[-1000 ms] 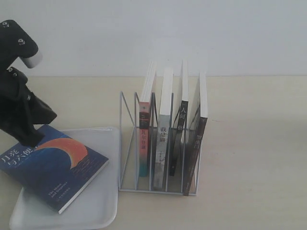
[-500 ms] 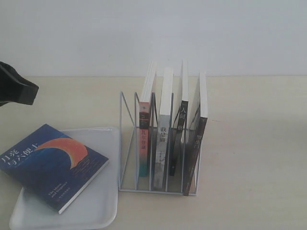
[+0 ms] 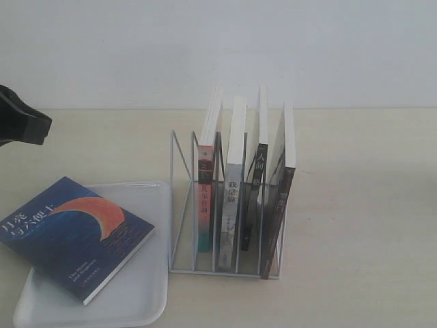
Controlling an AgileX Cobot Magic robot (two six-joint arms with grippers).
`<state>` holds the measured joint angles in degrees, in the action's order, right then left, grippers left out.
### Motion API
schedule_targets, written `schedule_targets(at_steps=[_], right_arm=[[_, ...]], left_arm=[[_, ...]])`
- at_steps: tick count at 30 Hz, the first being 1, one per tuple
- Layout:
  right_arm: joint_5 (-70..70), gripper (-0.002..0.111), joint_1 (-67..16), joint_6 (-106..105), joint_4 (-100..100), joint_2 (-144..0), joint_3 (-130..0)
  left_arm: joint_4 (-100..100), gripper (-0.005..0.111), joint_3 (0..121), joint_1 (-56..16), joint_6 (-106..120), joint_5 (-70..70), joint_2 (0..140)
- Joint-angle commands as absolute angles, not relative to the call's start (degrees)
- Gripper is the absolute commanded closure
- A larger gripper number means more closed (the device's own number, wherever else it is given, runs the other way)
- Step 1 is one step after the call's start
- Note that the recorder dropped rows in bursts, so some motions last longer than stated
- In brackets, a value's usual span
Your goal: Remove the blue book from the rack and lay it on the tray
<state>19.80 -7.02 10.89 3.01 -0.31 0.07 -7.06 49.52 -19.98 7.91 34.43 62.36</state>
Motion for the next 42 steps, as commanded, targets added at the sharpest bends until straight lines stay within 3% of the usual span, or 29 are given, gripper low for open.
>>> schedule_targets(at_steps=[1, 25, 32, 42], right_arm=[[19.1, 0.107, -6.97, 10.54, 3.27, 0.0, 0.0], [19.1, 0.107, -6.97, 10.54, 3.27, 0.0, 0.0], [19.1, 0.107, -6.97, 10.54, 3.27, 0.0, 0.0], [19.1, 0.107, -6.97, 10.54, 3.27, 0.0, 0.0]], left_arm=[[-6.84, 0.102, 49.36, -20.03, 7.23, 33.89, 62.23], [-5.1, 0.102, 48.62, -19.9, 9.26, 33.97, 21.69], [-5.52, 0.102, 48.17, -18.77, 2.85, 42.34, 10.35], [-4.85, 0.102, 22.61, -17.7, 7.74, 2.78, 0.0]])
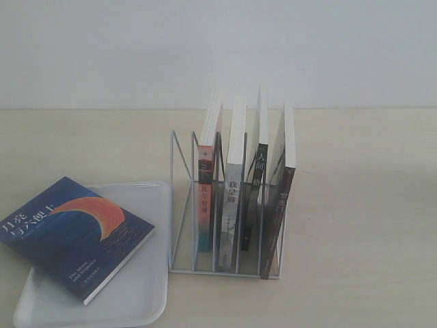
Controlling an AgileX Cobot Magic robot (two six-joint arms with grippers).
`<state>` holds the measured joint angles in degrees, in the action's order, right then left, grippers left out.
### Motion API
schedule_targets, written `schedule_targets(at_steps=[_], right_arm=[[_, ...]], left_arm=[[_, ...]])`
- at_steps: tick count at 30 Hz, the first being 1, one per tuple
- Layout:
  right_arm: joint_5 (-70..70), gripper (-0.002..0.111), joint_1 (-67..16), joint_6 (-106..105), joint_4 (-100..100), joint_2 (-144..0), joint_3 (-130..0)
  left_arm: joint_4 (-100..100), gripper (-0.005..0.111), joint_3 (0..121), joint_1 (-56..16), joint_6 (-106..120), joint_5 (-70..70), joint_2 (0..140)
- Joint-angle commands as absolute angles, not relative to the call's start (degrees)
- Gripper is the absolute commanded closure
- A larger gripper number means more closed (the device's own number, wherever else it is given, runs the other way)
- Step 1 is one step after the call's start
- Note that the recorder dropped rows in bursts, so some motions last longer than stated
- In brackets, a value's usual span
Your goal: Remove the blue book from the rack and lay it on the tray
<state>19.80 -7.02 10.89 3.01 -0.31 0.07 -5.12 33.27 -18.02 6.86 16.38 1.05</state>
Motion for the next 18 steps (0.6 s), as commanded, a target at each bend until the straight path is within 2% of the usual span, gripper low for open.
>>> schedule_targets(at_steps=[1, 11, 18], right_arm=[[19.1, 0.107, -6.97, 10.54, 3.27, 0.0, 0.0], [19.1, 0.107, -6.97, 10.54, 3.27, 0.0, 0.0], [19.1, 0.107, -6.97, 10.54, 3.27, 0.0, 0.0]], left_arm=[[-4.85, 0.102, 20.67, -17.58, 7.74, 1.32, 0.0], [-6.69, 0.102, 6.29, -12.9, 0.36, -1.91, 0.0], [-7.07, 0.102, 1.95, -8.34, -6.93, -1.69, 0.0]])
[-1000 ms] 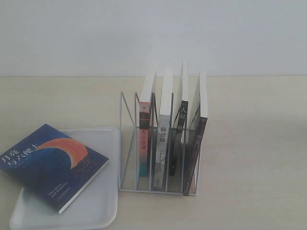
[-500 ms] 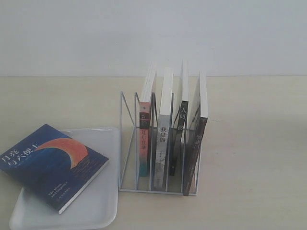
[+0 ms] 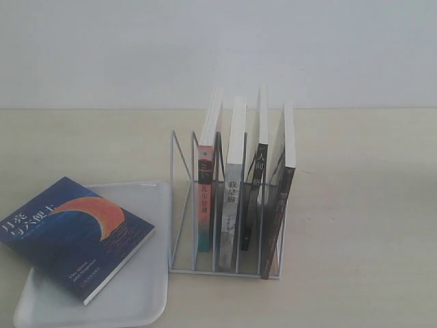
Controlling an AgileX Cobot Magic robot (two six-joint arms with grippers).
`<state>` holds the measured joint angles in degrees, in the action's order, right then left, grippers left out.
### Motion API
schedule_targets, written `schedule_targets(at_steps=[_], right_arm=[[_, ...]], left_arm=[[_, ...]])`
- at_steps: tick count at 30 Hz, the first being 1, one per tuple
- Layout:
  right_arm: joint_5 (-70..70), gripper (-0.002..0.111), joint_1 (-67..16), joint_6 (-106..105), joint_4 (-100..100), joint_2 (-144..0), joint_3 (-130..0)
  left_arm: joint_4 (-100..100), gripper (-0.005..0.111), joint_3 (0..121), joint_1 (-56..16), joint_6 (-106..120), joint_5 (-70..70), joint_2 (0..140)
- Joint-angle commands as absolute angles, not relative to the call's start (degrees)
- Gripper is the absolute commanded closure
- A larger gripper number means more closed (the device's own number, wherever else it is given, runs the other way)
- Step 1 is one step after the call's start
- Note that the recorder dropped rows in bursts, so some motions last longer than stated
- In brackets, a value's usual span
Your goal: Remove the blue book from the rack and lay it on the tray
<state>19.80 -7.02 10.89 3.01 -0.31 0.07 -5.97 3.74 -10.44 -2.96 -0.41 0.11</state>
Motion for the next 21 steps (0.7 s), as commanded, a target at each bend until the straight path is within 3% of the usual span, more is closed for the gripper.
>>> schedule_targets(at_steps=[1, 8, 15, 21], right_arm=[[19.1, 0.107, -6.97, 10.54, 3.27, 0.0, 0.0], [19.1, 0.107, -6.97, 10.54, 3.27, 0.0, 0.0], [19.1, 0.107, -6.97, 10.54, 3.27, 0.0, 0.0], [19.1, 0.107, -6.97, 10.54, 3.27, 0.0, 0.0]], left_arm=[[-7.61, 0.102, 1.67, -7.6, -7.77, -1.82, 0.0], [-7.64, 0.102, 0.0, -0.6, -6.92, 2.98, 0.0], [-7.64, 0.102, 0.0, -0.5, -4.43, 15.04, 0.0], [-7.64, 0.102, 0.0, -0.5, -4.43, 16.01, 0.0]])
